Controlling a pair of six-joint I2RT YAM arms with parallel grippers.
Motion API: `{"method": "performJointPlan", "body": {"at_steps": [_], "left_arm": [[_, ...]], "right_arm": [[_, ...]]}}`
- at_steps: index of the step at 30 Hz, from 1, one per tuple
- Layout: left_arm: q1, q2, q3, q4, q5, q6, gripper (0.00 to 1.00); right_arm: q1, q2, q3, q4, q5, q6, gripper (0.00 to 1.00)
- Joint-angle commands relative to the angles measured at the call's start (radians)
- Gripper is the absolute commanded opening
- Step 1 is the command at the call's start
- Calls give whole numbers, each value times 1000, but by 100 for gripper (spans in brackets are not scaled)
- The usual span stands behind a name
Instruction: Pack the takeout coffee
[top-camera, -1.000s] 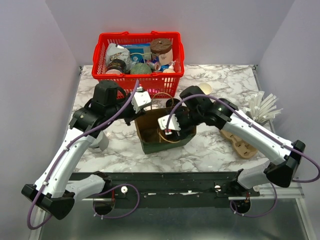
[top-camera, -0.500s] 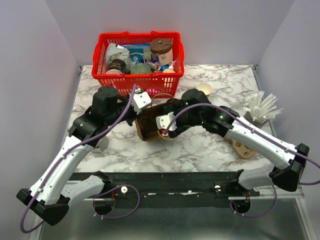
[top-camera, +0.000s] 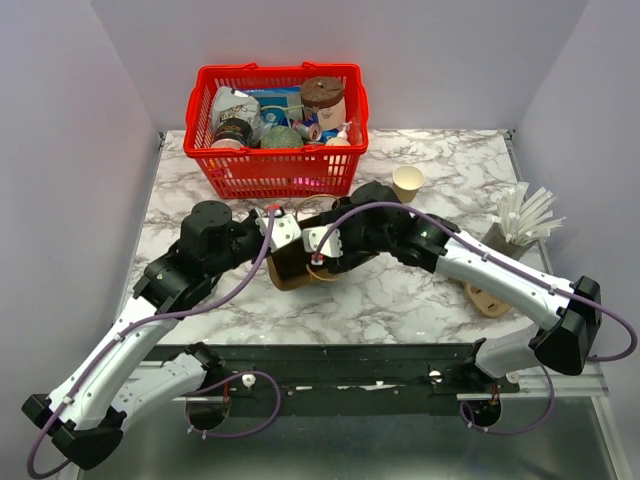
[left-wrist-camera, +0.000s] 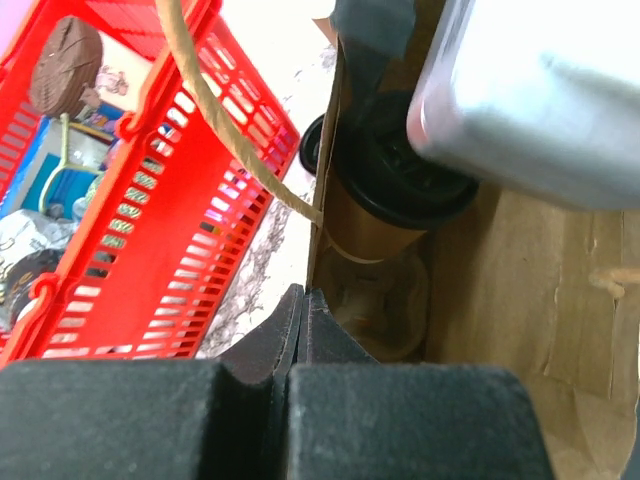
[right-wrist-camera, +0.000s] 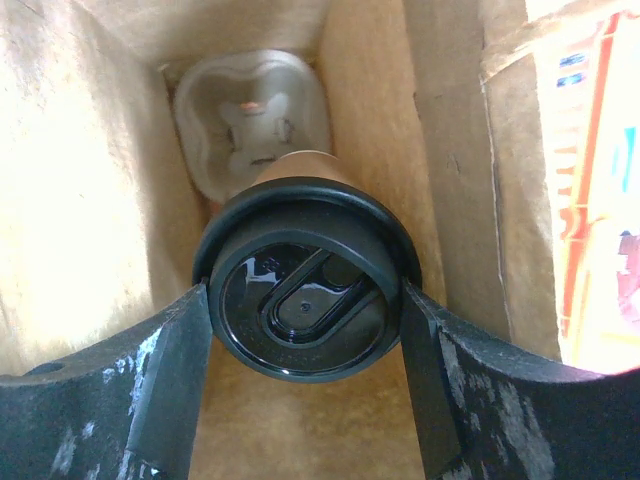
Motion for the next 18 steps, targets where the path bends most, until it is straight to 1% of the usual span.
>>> {"method": "performJointPlan", "body": {"at_steps": [1,5,11,13,18], "left_arm": [[-33,-18,-26,65,-23,-27,0],[-43,-2,-33,106,-17,-113,0],[-51,13,-42,137,-8,-200,0],[-51,8,-51,140,-8,-222,0],[-72,-19,-95,136,-3,-187,0]], "right_arm": [[7,-32,-87,79,-4,2,0],[18,-24,-97,41,-27,-40,0],[32,-42,-140,71,2,-66,0],[37,-82,-173,105,-4,-76,0],[35,-208,-329,185,-49,-98,1]]}}
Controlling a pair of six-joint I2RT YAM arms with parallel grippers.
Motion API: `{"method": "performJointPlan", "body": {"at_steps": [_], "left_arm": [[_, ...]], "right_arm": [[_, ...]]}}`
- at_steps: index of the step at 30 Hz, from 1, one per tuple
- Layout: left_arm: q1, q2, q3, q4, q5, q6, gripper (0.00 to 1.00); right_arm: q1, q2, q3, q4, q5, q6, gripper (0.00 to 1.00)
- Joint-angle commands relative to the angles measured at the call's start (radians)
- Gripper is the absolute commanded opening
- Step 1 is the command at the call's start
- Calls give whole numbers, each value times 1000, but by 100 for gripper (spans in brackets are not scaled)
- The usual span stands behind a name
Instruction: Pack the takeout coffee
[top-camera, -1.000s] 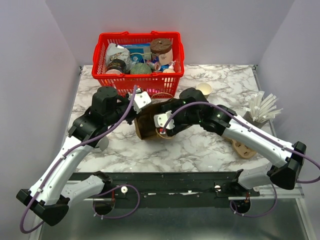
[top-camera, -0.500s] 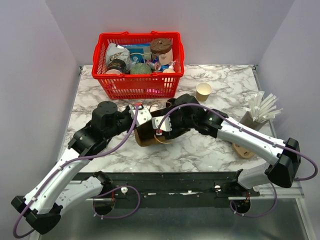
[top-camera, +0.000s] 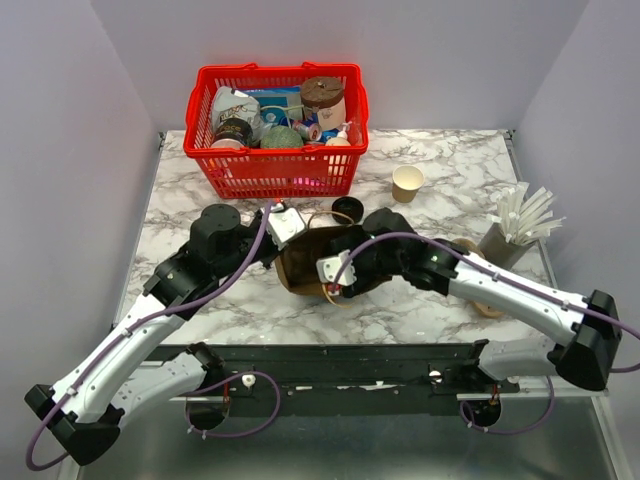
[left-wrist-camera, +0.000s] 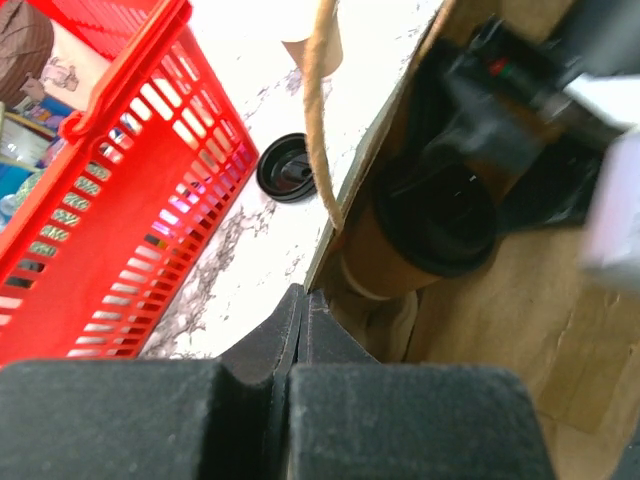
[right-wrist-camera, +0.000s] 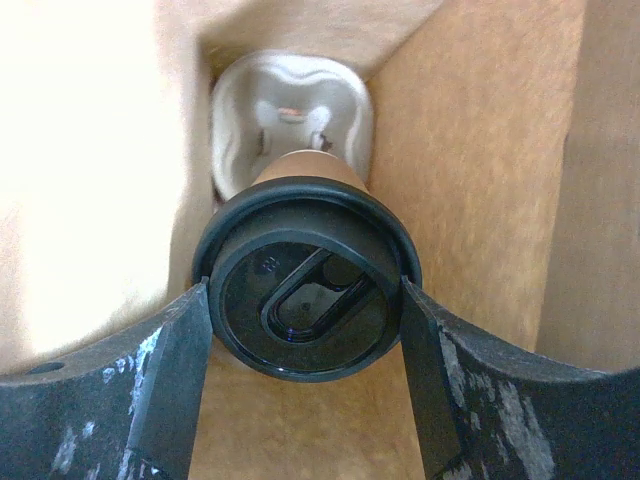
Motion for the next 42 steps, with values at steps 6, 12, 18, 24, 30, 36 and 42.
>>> {"method": "performJointPlan", "body": {"at_steps": [6,12,18,24,30,36,42], "left_arm": [[-81,-74,-101,66,23,32,0],[-104,-51,-90,100,-13,-18,0],[-104,-45,-84,105,-17,-63,0],[-104,-45,-103,111,-28,-60,0],[-102,-30,-58,94,-128,-58,20],[-85,-116,73,-54,-107,14,65],[-85,-185,144,-289,157,28,87]], "right_arm": [[8,-119,-113,124,-69,-53,1],[8,-84,-94,105,-131,-70,1],[10,-34,-2,36,-109,-17,1],[11,29,108,-72,-77,42,1],[10,61,156,-169,-62,82,0],[-4,74,177,-190,-46,128,1],[-7,97,194,-193,-57,118,1]]}}
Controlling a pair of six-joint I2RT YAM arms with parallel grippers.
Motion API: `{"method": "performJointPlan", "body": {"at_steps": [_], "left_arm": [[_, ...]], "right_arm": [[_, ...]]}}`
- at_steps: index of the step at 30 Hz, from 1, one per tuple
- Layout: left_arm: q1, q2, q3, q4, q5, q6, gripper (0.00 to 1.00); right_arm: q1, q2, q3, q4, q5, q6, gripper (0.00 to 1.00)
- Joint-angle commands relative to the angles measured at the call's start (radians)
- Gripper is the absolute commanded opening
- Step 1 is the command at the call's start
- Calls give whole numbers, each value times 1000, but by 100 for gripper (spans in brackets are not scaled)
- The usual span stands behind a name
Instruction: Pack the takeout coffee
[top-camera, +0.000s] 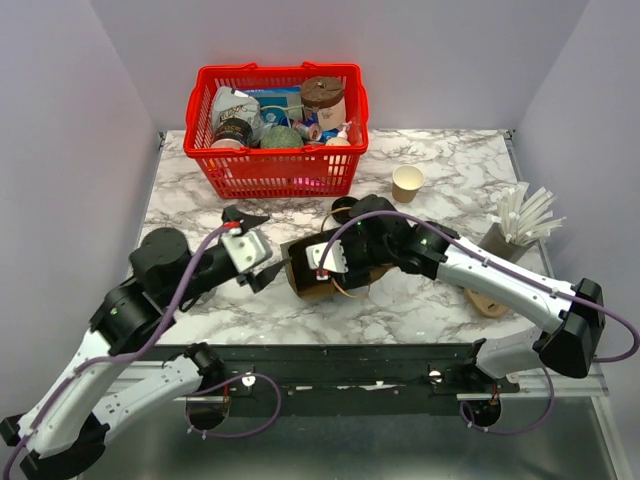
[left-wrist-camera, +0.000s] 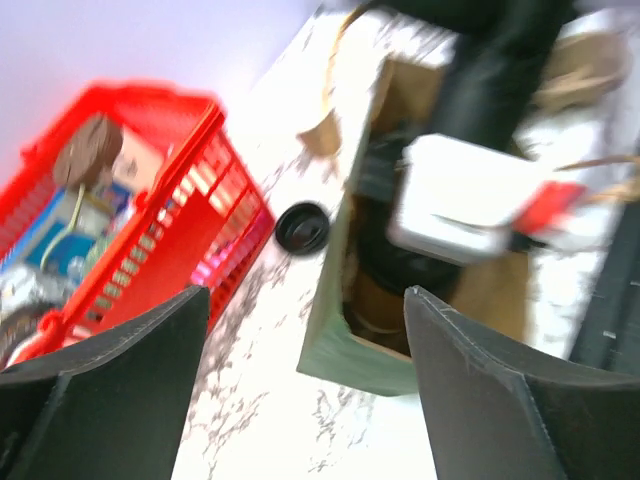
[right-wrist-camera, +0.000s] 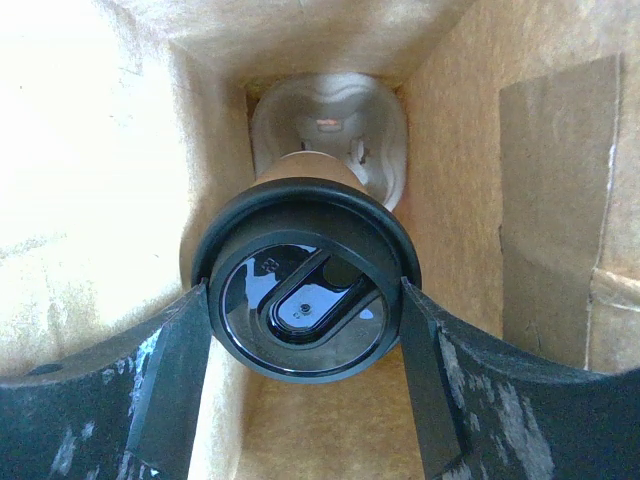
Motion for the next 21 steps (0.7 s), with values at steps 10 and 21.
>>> {"method": "performJointPlan", "body": {"at_steps": [10,21], "left_arm": [[3,56,-41,-86,82,-123,89],[192,175,37,18,45,-274,87]], "right_arm": [[-2,104,79,-3,72,-47,1],[4,99,4,99,82,-58,1]]}}
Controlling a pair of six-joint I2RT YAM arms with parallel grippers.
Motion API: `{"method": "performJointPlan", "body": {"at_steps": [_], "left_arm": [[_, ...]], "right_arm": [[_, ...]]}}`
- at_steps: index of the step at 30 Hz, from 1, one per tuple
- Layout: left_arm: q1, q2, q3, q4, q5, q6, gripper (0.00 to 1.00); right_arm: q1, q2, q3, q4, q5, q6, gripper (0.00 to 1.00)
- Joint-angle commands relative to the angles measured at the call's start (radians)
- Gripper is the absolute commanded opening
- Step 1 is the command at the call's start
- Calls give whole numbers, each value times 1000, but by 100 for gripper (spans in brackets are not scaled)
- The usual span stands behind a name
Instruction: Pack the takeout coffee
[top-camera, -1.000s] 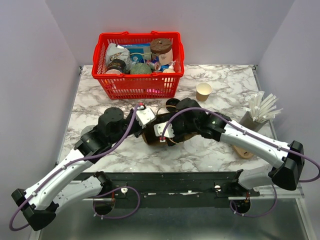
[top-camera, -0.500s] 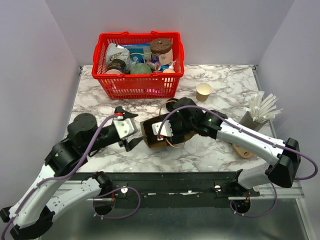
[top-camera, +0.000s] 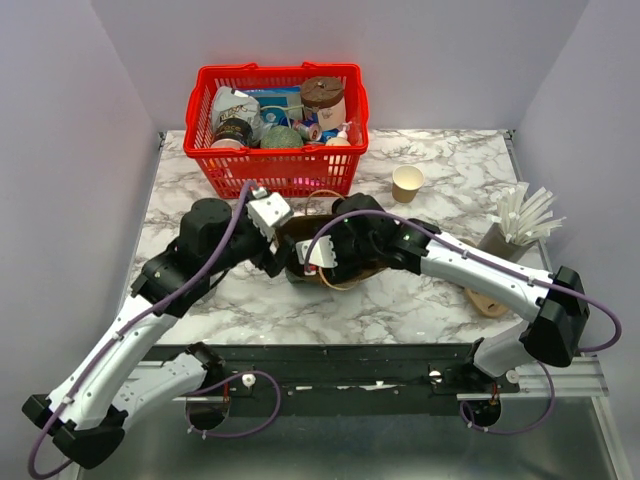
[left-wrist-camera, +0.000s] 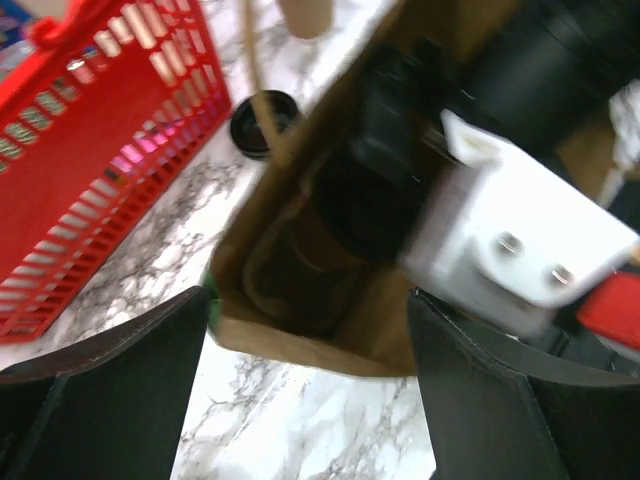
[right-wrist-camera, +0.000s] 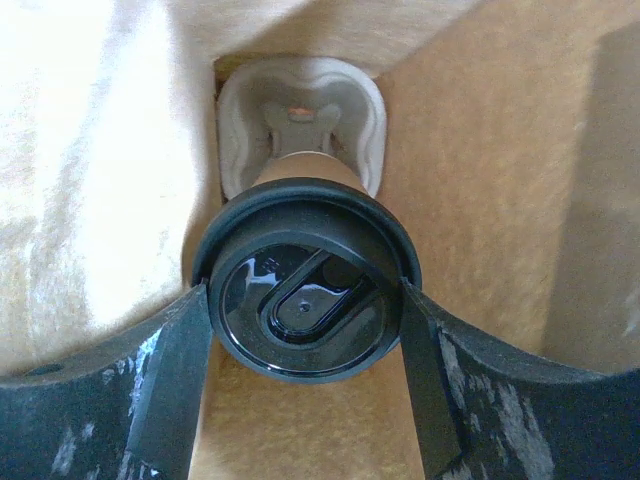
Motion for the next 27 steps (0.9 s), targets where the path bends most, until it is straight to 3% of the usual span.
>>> {"method": "performJointPlan", "body": {"at_steps": [1,7,11,15,21,27], "left_arm": [[122,47,108,97,32,-108,88],[241,185,290,159,136,-108,93],[289,324,372,-86,515,56,93],[290,408,420,-269,716,130,92],[289,389,386,-224,749,119,92],[206,351,360,-285,707,205,92]], "right_arm": [[10,7,-23,33,2,-19,1],[7,5,-24,16,45,-14,0],[8,-7,-38,-1,63,0,0],[8,-57,-101,28,72,8,1],[8,-111,-155,45,76,4,0],[8,-143,-207,42,72,-5,1]]}}
